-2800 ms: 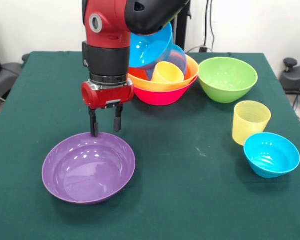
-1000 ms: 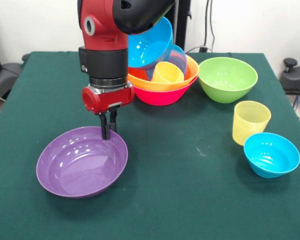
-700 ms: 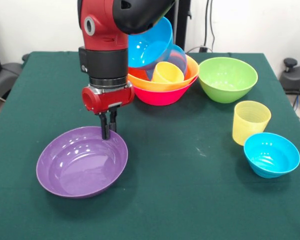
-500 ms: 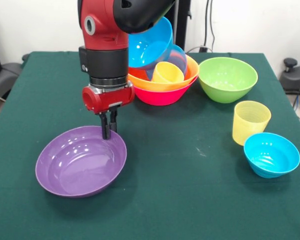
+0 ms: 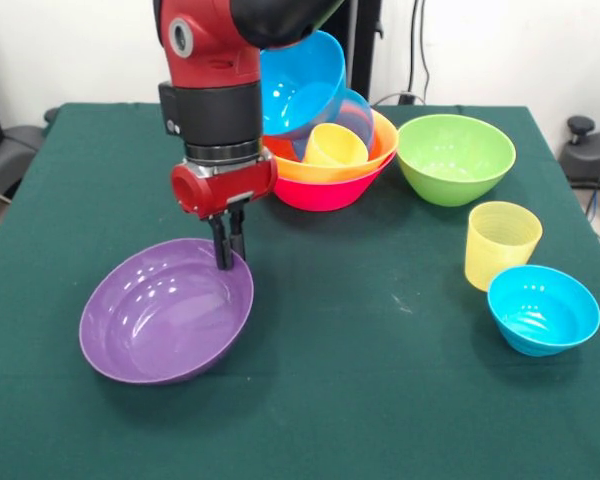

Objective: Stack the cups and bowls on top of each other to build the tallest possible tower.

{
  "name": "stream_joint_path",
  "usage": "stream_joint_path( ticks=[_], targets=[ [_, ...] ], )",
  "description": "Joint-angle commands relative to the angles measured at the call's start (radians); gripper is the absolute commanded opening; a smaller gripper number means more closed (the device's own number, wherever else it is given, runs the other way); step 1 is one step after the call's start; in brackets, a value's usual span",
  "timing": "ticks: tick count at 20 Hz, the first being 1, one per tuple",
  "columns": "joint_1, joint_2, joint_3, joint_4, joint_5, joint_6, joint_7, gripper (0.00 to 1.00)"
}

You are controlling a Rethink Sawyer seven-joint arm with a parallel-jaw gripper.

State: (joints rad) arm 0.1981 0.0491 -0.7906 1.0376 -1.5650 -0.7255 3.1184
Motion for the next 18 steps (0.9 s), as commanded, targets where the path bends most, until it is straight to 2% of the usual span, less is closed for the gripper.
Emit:
stream_joint_path(
  ticks=[1, 11, 18],
  targets=[
    [0.015, -0.014, 0.08, 0.006, -0.046, -0.083, 0.003, 0.0],
    [0.023, -0.063, 0.02, 0.046, -0.095, -0.182, 0.032, 0.0],
    [0.029, -0.104, -0.032, 0.087, -0.148, -0.286, 0.045, 0.0]
  ],
)
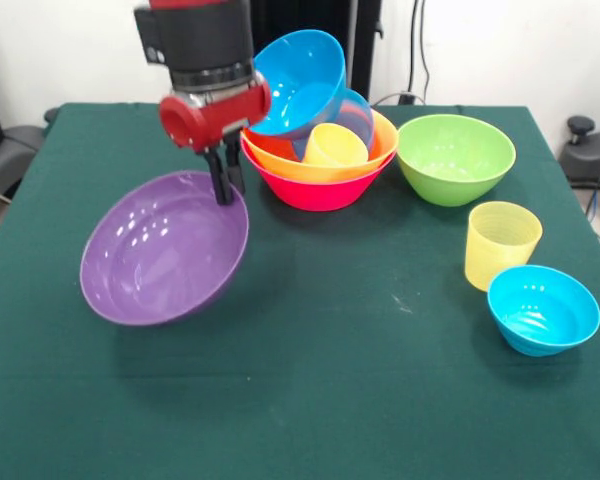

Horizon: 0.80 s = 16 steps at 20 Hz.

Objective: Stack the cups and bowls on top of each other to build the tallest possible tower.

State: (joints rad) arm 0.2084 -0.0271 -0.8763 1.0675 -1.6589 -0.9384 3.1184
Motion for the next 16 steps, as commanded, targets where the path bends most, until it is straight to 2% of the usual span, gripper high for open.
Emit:
stream_joint_path(
  ticks=[1, 9, 16],
  targets=[
    [0.019, -0.029, 0.051, 0.06, -0.057, -0.078, 0.043, 0.0],
    [0.035, -0.08, -0.019, 0.104, -0.113, -0.187, 0.062, 0.0],
    [0.077, -0.146, -0.103, 0.153, -0.181, -0.309, 0.095, 0.0]
  ],
)
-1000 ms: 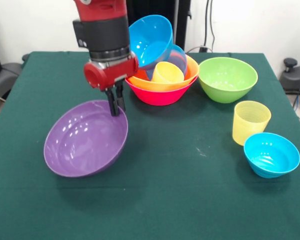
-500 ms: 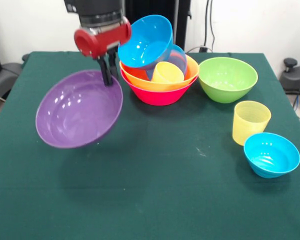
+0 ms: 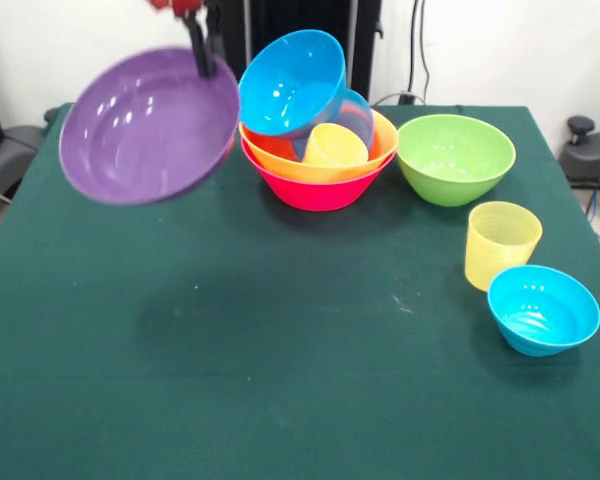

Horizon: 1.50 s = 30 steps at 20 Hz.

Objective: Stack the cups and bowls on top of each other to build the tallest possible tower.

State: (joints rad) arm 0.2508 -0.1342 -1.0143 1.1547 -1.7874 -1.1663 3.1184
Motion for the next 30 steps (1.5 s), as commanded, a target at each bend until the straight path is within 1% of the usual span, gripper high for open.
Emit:
stream_joint_path(
  ticks=[1, 4, 11, 18, 24, 30],
  targets=[
    [0.041, -0.039, 0.031, 0.071, -0.054, -0.085, 0.099, 0.0],
    [0.066, -0.055, 0.01, 0.107, -0.059, -0.107, 0.105, 0.0],
    [0.118, -0.072, -0.006, 0.21, -0.06, -0.096, 0.042, 0.0],
    [0.17, -0.086, -0.017, 0.273, -0.062, -0.101, 0.045, 0.0],
    [0.199, -0.079, -0.006, 0.324, -0.043, -0.059, 0.022, 0.0],
    [0.228, -0.078, 0.021, 0.396, -0.011, 0.013, -0.047, 0.0]
  ],
)
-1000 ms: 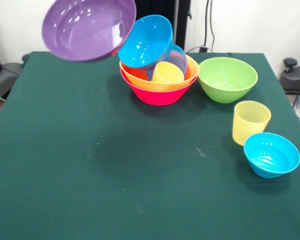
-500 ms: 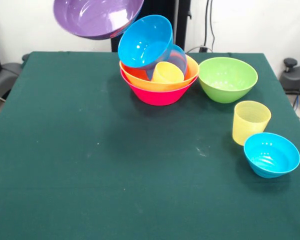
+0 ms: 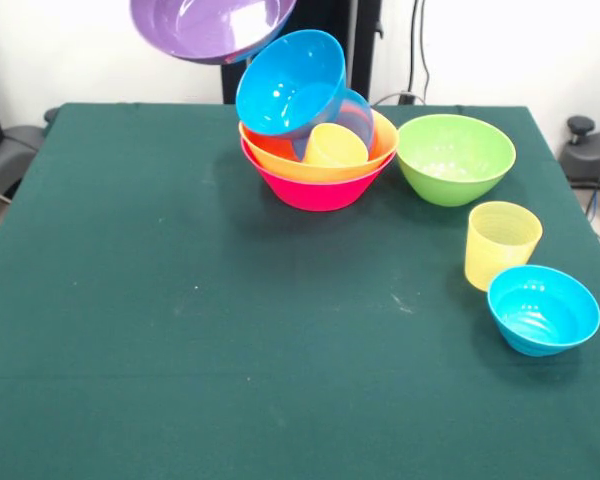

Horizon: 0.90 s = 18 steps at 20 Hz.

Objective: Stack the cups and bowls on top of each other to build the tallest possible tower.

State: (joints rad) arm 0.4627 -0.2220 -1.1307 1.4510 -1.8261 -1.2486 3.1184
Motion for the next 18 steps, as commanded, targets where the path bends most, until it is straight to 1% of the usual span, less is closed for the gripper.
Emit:
stream_joint_path(
  ticks=[1, 4, 12, 18],
  targets=[
    [0.02, 0.01, 0.14, 0.109, 0.033, 0.108, -0.056, 0.0],
    [0.037, 0.013, 0.145, 0.13, 0.043, 0.132, -0.066, 0.0],
    [0.083, 0.018, 0.155, 0.16, 0.068, 0.163, -0.042, 0.0],
    [0.117, 0.015, 0.158, 0.177, 0.084, 0.165, -0.011, 0.0]
  ],
)
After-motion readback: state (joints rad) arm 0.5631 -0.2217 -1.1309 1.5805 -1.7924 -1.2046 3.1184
